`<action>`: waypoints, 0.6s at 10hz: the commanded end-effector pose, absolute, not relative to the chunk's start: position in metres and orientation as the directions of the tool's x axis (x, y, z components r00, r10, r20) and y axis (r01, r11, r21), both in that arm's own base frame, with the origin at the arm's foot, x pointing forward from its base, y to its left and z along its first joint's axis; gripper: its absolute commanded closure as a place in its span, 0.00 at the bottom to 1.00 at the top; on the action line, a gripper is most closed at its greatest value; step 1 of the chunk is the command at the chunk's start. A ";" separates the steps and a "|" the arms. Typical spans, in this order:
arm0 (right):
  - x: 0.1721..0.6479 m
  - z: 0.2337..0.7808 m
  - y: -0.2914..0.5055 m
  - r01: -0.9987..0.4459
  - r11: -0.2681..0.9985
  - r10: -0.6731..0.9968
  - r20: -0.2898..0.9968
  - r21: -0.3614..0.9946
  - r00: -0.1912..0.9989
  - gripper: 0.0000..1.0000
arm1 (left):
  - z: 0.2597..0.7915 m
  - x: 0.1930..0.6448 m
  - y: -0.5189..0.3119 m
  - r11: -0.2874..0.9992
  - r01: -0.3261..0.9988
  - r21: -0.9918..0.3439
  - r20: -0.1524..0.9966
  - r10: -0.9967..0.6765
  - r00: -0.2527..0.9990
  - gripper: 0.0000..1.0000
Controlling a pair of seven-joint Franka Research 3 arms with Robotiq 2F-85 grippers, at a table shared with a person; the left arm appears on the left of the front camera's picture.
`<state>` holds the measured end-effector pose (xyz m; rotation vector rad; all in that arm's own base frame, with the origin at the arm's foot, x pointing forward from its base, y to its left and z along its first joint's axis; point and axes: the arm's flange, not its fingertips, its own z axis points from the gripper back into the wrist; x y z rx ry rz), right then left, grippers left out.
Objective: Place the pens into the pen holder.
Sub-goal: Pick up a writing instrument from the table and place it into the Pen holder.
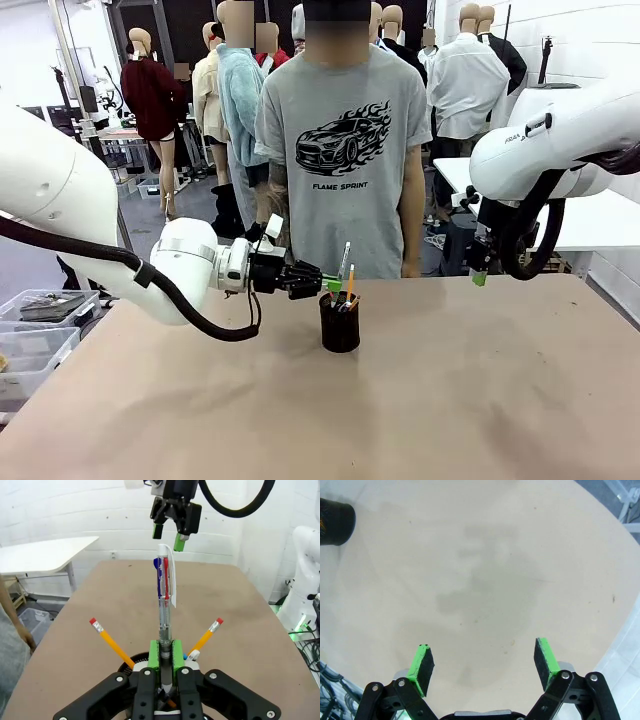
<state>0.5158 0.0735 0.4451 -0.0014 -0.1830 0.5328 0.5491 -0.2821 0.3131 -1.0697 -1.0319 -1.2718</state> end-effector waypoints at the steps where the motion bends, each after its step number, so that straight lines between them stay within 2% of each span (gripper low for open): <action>1: 0.517 0.443 0.074 -0.501 0.864 0.500 0.180 -0.043 0.847 0.00 | 0.309 0.557 -0.283 -0.009 0.998 -0.064 0.977 -0.207 0.060 1.00; 4: 0.517 0.443 0.074 -0.501 0.864 0.500 0.180 -0.043 0.847 0.00 | 0.301 0.558 -0.285 -0.023 0.998 -0.061 0.976 -0.209 0.054 1.00; 6: 0.517 0.443 0.074 -0.501 0.864 0.500 0.180 -0.043 0.847 0.00 | 0.300 0.558 -0.286 -0.026 0.997 -0.071 0.973 -0.223 0.063 0.90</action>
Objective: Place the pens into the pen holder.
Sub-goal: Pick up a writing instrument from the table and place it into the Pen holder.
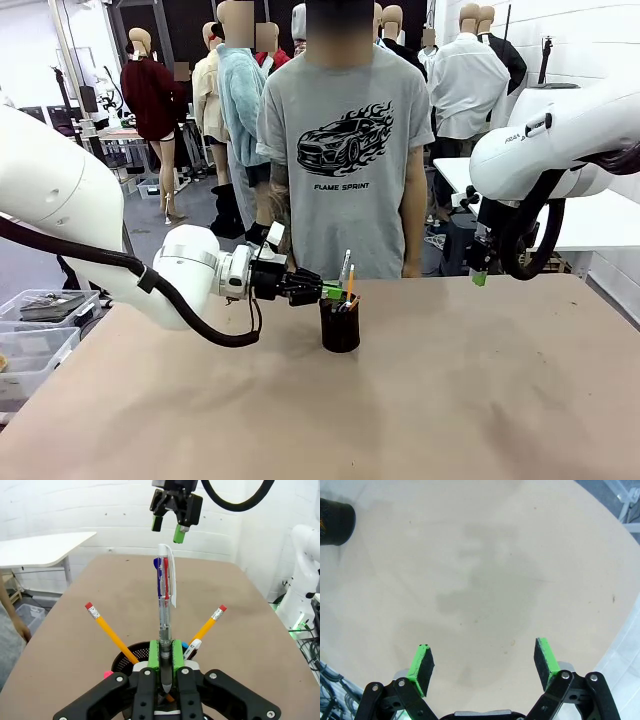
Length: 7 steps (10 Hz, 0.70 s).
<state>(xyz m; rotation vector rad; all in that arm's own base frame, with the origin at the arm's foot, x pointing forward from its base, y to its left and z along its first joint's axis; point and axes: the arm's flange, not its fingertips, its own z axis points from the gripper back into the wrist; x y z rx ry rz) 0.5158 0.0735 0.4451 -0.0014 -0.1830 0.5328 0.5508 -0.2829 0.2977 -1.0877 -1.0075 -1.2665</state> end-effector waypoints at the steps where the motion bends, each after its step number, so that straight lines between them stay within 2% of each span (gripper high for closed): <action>1: 0.517 0.443 0.074 -0.501 0.864 0.500 0.180 -0.043 0.847 0.00 | 0.300 0.560 -0.288 -0.024 0.997 -0.077 0.972 -0.226 0.069 0.71; 3: 0.517 0.443 0.074 -0.501 0.864 0.500 0.180 -0.043 0.847 0.00 | 0.300 0.560 -0.288 -0.020 0.997 -0.073 0.974 -0.219 0.067 0.32; 4: 0.517 0.443 0.074 -0.501 0.864 0.500 0.180 -0.043 0.847 0.00 | 0.300 0.559 -0.286 -0.013 0.997 -0.071 0.974 -0.216 0.067 0.26; 7: 0.517 0.443 0.074 -0.501 0.864 0.500 0.180 -0.043 0.847 0.00 | 0.316 0.556 -0.271 0.031 0.998 -0.054 0.980 -0.191 0.059 0.26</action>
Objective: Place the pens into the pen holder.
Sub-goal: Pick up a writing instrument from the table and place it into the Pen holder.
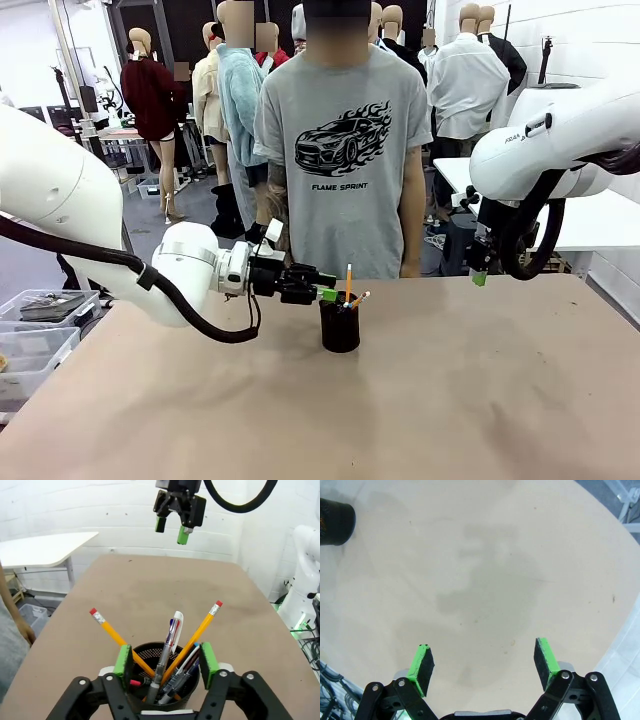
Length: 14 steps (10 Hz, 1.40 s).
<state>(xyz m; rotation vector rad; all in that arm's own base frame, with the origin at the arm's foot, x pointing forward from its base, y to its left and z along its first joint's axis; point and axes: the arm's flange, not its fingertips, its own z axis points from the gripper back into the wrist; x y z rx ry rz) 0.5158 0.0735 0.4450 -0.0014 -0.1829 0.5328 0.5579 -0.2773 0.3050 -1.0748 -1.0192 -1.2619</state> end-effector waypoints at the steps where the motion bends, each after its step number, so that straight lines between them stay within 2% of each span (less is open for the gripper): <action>1: 0.517 0.443 0.074 -0.501 0.864 0.500 0.180 -0.043 0.847 0.00 | 0.332 0.548 -0.260 0.061 0.997 -0.036 0.981 -0.190 0.047 0.26; 4: 0.517 0.443 0.074 -0.501 0.864 0.500 0.180 -0.043 0.847 0.00 | 0.394 0.519 -0.219 0.132 0.990 0.045 0.983 -0.181 -0.021 0.26; 5: 0.517 0.443 0.074 -0.501 0.864 0.500 0.180 -0.043 0.847 0.00 | 0.414 0.510 -0.206 0.174 0.983 0.058 0.974 -0.228 -0.017 0.26; 8: 0.517 0.443 0.074 -0.501 0.864 0.500 0.180 -0.043 0.847 0.00 | 0.460 0.500 -0.165 0.398 0.917 -0.028 0.878 -0.428 0.212 0.26; 9: 0.517 0.443 0.074 -0.501 0.864 0.500 0.180 -0.043 0.847 0.00 | 0.470 0.496 -0.155 0.415 0.909 -0.035 0.846 -0.472 0.248 0.26; 12: 0.517 0.443 0.074 -0.501 0.864 0.500 0.180 -0.043 0.847 0.00 | 0.490 0.490 -0.129 0.571 0.812 -0.118 0.641 -0.581 0.501 0.26; 14: 0.517 0.443 0.074 -0.501 0.864 0.500 0.180 -0.043 0.847 0.00 | 0.496 0.483 -0.121 0.610 0.781 -0.133 0.549 -0.611 0.570 0.26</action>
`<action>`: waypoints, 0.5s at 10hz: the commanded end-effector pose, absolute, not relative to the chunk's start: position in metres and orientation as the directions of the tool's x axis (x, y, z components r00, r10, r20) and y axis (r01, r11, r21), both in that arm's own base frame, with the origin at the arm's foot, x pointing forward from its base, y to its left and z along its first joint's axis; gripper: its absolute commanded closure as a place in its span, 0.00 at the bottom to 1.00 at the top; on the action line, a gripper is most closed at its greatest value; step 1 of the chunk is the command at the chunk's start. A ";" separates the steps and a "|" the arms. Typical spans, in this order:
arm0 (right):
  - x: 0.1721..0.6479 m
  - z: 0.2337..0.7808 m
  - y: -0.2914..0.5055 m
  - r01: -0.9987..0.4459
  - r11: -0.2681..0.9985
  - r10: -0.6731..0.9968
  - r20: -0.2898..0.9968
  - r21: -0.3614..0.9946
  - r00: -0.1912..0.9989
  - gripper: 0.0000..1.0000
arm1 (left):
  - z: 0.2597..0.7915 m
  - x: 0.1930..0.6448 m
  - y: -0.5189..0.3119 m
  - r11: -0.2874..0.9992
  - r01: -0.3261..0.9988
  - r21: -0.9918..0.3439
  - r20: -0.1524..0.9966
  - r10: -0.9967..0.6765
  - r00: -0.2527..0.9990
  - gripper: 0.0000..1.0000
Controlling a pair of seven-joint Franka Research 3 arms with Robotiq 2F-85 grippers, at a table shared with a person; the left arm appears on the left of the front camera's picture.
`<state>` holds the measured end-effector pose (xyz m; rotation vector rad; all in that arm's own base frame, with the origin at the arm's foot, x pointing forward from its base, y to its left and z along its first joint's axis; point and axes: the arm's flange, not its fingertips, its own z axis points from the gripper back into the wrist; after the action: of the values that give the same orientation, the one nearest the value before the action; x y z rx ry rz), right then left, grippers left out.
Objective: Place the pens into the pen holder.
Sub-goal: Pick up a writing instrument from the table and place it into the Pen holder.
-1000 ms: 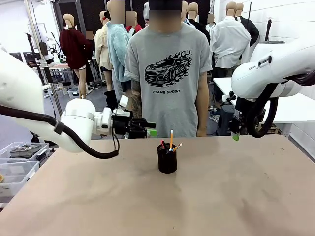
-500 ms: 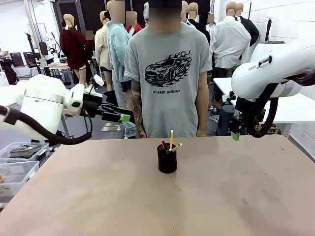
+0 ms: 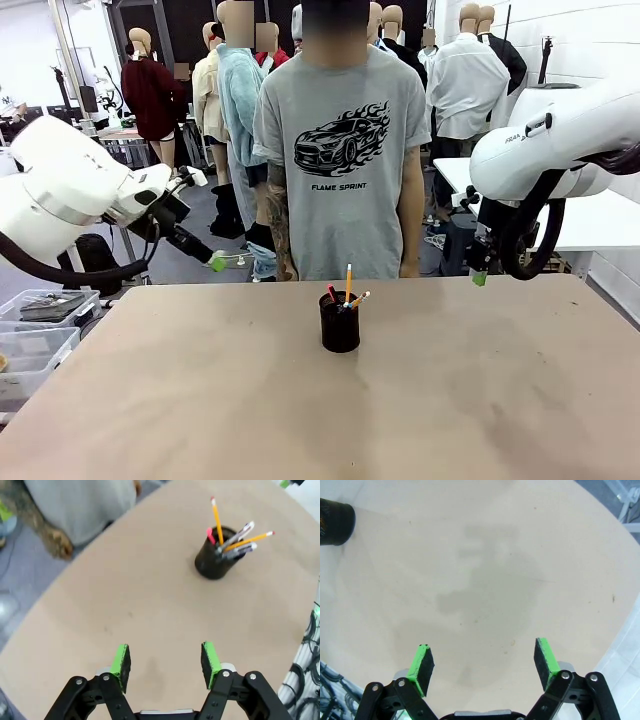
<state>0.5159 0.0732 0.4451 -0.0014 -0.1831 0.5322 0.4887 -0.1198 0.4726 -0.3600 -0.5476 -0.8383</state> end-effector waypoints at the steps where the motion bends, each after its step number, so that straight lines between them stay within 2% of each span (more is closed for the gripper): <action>1: 0.517 0.443 0.074 -0.501 0.864 0.500 0.180 -0.043 0.847 0.00 | 0.494 0.481 -0.119 0.634 0.760 -0.146 0.493 -0.619 0.611 0.26; 4: 0.517 0.443 0.074 -0.501 0.864 0.500 0.180 -0.043 0.847 0.00 | 0.469 0.460 -0.126 0.720 0.680 -0.138 0.262 -0.636 0.726 0.26; 5: 0.517 0.443 0.074 -0.501 0.864 0.500 0.180 -0.043 0.847 0.00 | 0.461 0.457 -0.127 0.753 0.650 -0.107 0.223 -0.618 0.753 0.26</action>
<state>0.5159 0.0732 0.4451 -0.0014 -0.1831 0.5323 0.4632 -0.1221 0.4602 -0.2239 -0.2206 -0.7235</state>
